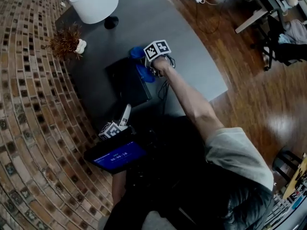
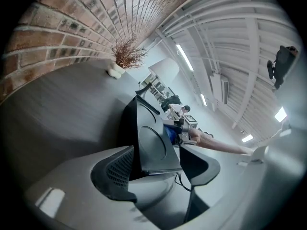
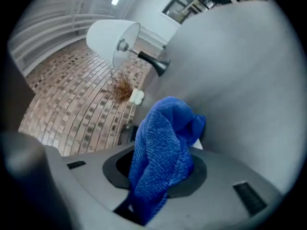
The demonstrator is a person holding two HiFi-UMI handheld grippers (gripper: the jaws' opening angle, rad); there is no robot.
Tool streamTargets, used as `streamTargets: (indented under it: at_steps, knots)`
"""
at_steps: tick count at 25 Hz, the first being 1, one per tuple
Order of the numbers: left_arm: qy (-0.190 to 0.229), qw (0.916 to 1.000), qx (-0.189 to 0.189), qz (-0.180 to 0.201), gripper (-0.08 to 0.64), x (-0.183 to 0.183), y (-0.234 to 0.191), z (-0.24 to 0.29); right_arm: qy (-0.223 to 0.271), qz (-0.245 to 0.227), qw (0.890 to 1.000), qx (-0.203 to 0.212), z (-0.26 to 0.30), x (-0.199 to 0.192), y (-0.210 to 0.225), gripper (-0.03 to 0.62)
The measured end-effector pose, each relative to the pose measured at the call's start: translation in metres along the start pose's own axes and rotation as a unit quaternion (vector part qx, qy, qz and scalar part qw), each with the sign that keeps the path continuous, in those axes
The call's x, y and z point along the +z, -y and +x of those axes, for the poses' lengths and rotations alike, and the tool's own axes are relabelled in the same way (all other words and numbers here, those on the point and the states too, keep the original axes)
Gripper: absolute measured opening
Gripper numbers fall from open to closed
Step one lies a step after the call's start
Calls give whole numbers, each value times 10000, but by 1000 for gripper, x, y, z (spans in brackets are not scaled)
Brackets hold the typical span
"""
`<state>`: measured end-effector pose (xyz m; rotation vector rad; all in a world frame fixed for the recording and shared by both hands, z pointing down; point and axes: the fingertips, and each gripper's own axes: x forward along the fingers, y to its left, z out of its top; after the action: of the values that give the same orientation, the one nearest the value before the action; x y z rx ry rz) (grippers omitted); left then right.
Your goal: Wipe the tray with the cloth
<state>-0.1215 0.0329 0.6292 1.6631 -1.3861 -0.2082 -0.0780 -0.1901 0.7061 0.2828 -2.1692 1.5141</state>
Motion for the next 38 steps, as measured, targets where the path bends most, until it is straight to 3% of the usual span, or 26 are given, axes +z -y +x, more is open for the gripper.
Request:
streamTargets:
  at_steps: [4,9,14,16,18,20,21,24,25,27,29,31,33,34,35,38]
  knots:
    - [79,9999,-63,-67,293,3,-7,-2,-1055,-267,9934,354,-27,-58,-9,120]
    - [69,10000,-39,-61,293,8,2,0,-280,-632,9974,-225,-90,-61,-2,120]
    - [119,9999,53,-13,293,-2,-22,-2,-477,-694,9960,282,-41,-126,-32,120]
    - [134,9999,21,-42,293,-5,-28,-1,-969,-547,9919,608,-43,-160,-44,120]
    - [128,9999,30,-36,293,-7,-34,-2,-2063,-887,9717,737,-66,-211,-51,118]
    - [106,9999,36,-67,293,-4,-21,-3,-2826,-1533,9464,304,-103,-250,-40,120]
    - [111,9999,-5,-97,293,0,-9,-2,-2856,-1769,9419,-82,-125,-253,-29,120]
    - [141,9998,-128,-114,293,5,3,0,-2064,-2058,9458,-1429,-205,-213,6,124]
    - [158,9997,-158,-116,293,5,2,0,-1755,-2145,9417,-1907,-232,-195,16,127]
    - [186,9996,-189,-128,293,4,-2,-1,-1383,-2457,9159,-2855,-276,-166,36,130]
    - [200,9995,-212,-153,293,5,-2,-2,-1422,-2912,8735,-3632,-301,-155,57,132]
    - [202,9993,-269,-163,293,4,-3,-2,-1919,-3433,8258,-4043,-302,-169,82,152]
    - [171,9993,-308,-129,293,5,1,-3,-2523,-3783,7875,-4161,-291,-196,99,171]
    - [148,9993,-329,-110,293,5,2,-3,-2660,-3861,7766,-4207,-292,-203,98,194]
    - [131,9992,-356,-96,293,5,3,-2,-2642,-3913,7728,-4241,-297,-202,88,264]
    - [157,9991,-394,-96,293,5,5,0,-2032,-4127,7837,-4175,-322,-163,25,293]
